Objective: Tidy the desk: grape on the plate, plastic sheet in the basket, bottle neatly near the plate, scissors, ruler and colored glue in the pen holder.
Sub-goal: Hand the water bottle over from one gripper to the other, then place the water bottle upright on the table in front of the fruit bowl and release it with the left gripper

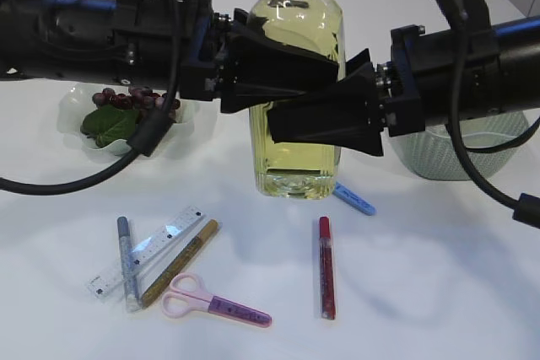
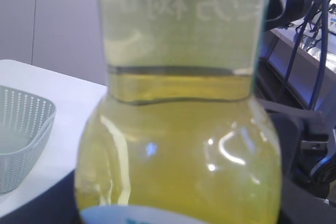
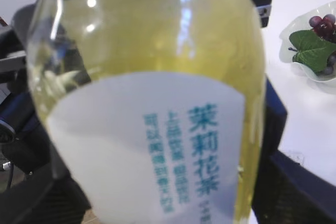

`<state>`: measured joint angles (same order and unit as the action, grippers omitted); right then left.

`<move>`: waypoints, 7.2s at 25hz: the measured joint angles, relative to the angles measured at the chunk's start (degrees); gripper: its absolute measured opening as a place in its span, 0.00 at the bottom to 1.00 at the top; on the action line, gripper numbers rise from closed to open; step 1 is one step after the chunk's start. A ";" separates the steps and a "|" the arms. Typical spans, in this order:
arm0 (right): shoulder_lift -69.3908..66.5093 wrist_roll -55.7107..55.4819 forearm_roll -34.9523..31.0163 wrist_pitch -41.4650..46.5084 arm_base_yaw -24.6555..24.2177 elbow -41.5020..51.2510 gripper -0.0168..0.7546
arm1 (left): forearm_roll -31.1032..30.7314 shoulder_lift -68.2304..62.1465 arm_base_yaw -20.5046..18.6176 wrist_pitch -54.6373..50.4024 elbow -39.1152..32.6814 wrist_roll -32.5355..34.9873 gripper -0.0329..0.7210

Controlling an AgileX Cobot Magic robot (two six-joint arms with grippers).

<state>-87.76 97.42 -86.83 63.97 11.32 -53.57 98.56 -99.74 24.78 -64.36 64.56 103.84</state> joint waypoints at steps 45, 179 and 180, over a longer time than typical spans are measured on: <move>0.22 -24.08 19.42 -1.92 2.29 -0.59 0.85 | -0.79 -0.68 -6.73 10.78 2.13 -2.36 0.62; 2.20 -112.56 102.05 -23.81 2.29 3.73 0.78 | -93.69 20.89 -18.00 101.87 -34.63 -101.97 0.62; 3.12 -114.58 103.86 -25.73 2.29 4.63 0.78 | -93.80 20.89 -18.00 101.97 -34.63 -101.97 0.62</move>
<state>-84.65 -17.17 17.03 38.25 13.62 -48.95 4.76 -78.85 6.78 37.62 29.93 1.87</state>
